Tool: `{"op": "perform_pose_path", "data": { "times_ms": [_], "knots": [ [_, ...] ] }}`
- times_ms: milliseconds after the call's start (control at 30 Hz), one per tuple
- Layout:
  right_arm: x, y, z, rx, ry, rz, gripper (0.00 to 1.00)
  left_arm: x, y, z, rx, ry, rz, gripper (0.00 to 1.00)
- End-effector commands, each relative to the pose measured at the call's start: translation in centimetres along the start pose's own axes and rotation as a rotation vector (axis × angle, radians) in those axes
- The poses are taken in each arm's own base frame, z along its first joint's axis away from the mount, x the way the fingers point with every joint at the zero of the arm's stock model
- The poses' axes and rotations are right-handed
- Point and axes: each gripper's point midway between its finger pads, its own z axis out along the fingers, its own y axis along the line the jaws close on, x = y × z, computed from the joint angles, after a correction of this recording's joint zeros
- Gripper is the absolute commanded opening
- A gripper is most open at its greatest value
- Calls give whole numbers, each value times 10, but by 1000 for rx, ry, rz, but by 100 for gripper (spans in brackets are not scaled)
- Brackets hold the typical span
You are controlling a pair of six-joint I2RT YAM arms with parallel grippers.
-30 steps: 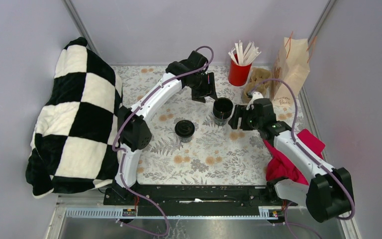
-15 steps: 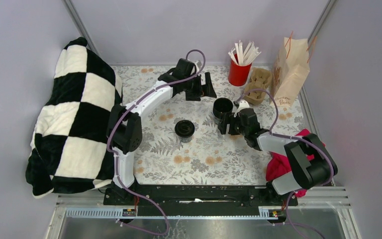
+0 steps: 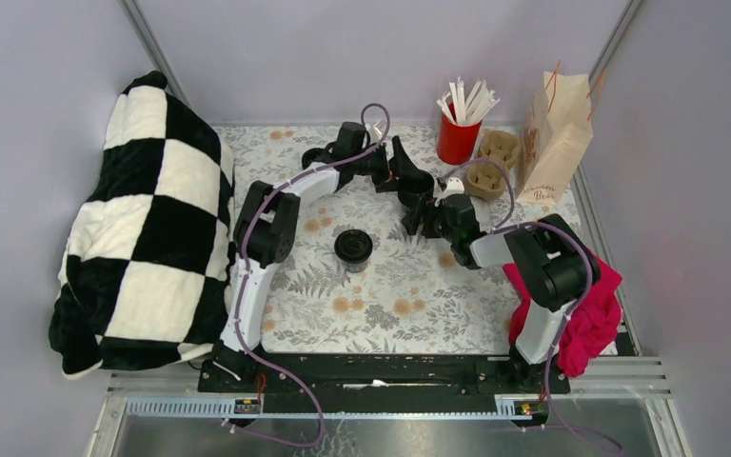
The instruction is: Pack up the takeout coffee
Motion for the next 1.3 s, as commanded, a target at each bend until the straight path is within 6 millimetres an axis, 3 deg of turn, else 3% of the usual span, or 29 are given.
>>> {"op": "perform_pose_path", "data": {
  "times_ms": [0, 67, 167, 267, 467, 767, 933, 1100, 1267],
  "knots": [
    [-35, 18, 23, -48, -102, -2, 80, -24, -42, -3, 235, -8, 65, 94],
    [-38, 14, 30, -20, -99, 15, 79, -29, -38, -5, 248, -17, 66, 93],
    [-44, 16, 45, -18, -95, 29, 80, -50, -27, -15, 223, -95, 62, 94],
    [-50, 9, 62, 41, -76, 81, 80, -68, -30, -19, 255, -128, 89, 94],
    [-75, 14, 93, 67, -64, 108, 81, -99, -34, -14, 273, -175, 147, 94],
    [-89, 10, 126, 74, -53, 81, 81, -111, -8, 1, 304, -188, 132, 93],
    [-95, 11, 128, 55, -54, 91, 81, -107, 15, 1, 264, -190, 100, 93],
    [-104, 8, 107, 38, -57, 190, 82, -113, 20, -1, 188, -203, 135, 93],
    [-129, -6, 83, 28, -103, 281, 82, -123, 24, -9, 131, -239, 181, 93]
  ]
}}
